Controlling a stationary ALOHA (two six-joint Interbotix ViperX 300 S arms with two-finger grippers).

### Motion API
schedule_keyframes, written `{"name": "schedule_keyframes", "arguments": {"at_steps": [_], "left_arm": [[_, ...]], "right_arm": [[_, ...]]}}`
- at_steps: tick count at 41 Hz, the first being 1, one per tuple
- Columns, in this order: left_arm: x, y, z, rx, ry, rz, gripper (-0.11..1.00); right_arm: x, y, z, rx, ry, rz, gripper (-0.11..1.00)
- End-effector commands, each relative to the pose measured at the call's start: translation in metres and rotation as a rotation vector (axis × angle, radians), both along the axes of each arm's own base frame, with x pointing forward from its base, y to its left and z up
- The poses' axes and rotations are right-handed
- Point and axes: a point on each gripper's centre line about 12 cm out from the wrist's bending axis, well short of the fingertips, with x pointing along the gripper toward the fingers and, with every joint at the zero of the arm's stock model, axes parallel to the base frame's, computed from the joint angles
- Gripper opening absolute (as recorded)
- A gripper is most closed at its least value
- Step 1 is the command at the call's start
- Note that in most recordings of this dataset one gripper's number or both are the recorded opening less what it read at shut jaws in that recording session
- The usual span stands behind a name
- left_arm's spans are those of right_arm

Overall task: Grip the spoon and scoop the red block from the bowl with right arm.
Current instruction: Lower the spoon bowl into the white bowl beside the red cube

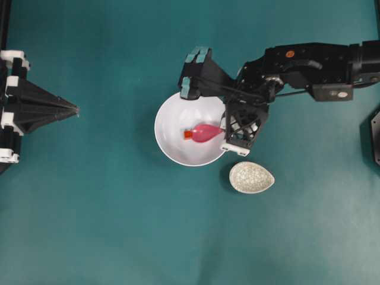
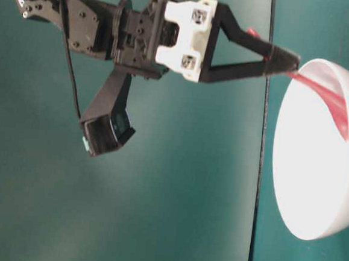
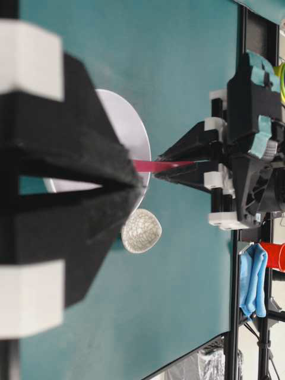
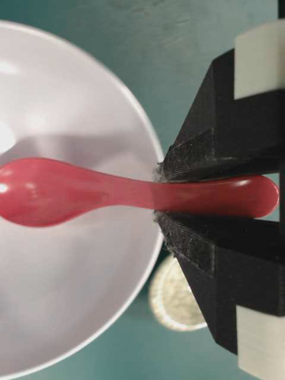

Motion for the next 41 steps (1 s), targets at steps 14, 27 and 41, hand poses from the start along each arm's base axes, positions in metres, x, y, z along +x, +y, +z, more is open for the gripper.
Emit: {"name": "schedule_keyframes", "arguments": {"at_steps": [14,27,41], "left_arm": [[0.002,0.000,0.013,0.009,-0.038,-0.002,0.00],[0.002,0.000,0.013,0.009,-0.038,-0.002,0.00],[0.002,0.000,0.015,0.007,-0.042,-0.002,0.00]], "right_arm": [[0.024,-0.001,0.017,-0.026,-0.135,-0.011,0.22],[0.026,-0.002,0.018,-0.034,-0.183,-0.034,0.22],[-0.005,0.000,0.016,-0.041,-0.259,-0.080,0.22]]}}
